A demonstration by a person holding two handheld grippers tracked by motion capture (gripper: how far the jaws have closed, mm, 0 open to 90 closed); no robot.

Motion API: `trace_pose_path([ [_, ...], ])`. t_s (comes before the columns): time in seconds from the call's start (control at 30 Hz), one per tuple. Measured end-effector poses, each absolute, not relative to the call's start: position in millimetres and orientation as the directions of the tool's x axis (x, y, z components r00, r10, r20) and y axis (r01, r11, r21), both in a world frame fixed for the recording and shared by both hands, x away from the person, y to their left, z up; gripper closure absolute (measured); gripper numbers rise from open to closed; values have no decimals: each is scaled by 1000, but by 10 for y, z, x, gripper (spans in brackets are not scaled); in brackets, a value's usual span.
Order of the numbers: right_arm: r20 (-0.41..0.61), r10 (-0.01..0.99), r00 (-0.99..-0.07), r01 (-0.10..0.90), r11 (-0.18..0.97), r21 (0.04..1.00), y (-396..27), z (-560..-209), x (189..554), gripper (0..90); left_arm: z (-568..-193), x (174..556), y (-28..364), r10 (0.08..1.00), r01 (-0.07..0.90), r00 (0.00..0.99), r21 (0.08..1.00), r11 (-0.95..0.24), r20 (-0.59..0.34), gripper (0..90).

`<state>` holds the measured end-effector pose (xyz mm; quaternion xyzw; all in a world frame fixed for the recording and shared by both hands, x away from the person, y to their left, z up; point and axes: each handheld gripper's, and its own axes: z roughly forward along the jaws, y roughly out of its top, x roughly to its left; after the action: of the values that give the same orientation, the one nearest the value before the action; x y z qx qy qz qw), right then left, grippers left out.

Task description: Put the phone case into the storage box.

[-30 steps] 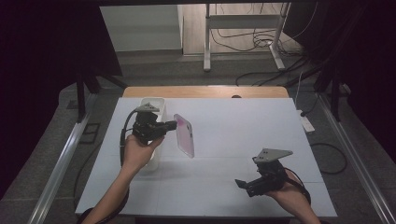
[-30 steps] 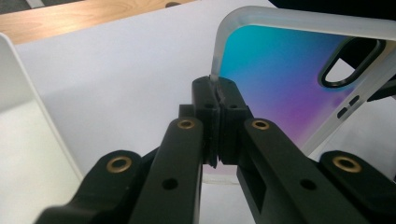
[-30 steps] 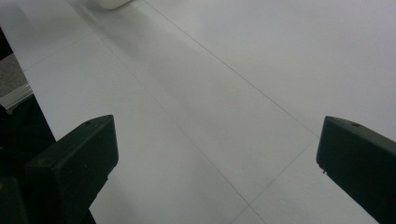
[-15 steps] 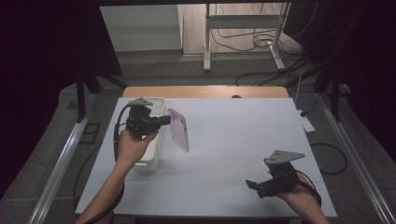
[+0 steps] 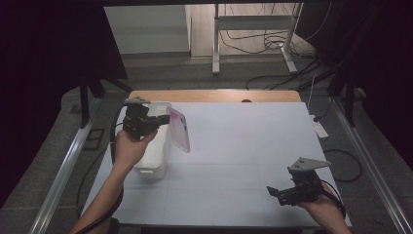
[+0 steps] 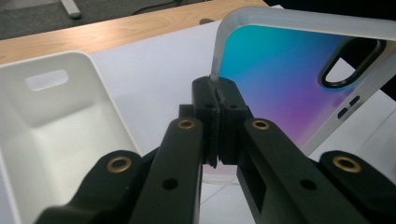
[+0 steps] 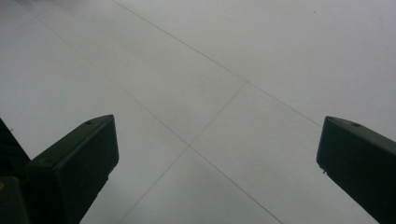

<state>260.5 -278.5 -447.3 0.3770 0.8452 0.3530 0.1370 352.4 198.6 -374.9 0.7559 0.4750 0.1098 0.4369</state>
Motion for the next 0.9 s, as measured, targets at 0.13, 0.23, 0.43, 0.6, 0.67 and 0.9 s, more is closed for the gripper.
trace_pose_path([
  [0.13, 33, 750, -661, 552, 456, 698, -2849, -4486, 2591, 0, -3722, 3535, 2031, 821, 621, 515, 767, -159, -246, 884],
  [0.23, 35, 765, -643, 567, 445, 693, -2912, -4498, 2571, 0, -3700, 3548, 2079, 829, 621, 505, 769, -155, -241, 884],
  [0.43, 41, 790, -612, 591, 423, 687, -3021, -4509, 2518, 0, -3661, 3576, 2166, 843, 622, 485, 769, -147, -232, 884],
  [0.6, 51, 812, -581, 609, 392, 690, -3115, -4509, 2479, 0, -3635, 3594, 2239, 856, 624, 465, 770, -135, -227, 884],
  [0.67, 51, 822, -567, 619, 384, 686, -3143, -4514, 2466, 0, -3624, 3606, 2277, 862, 624, 455, 770, -131, -222, 884],
  [0.9, 54, 842, -537, 631, 358, 689, -3202, -4534, 2451, 0, -3596, 3634, 2365, 876, 627, 431, 770, -120, -215, 884],
])
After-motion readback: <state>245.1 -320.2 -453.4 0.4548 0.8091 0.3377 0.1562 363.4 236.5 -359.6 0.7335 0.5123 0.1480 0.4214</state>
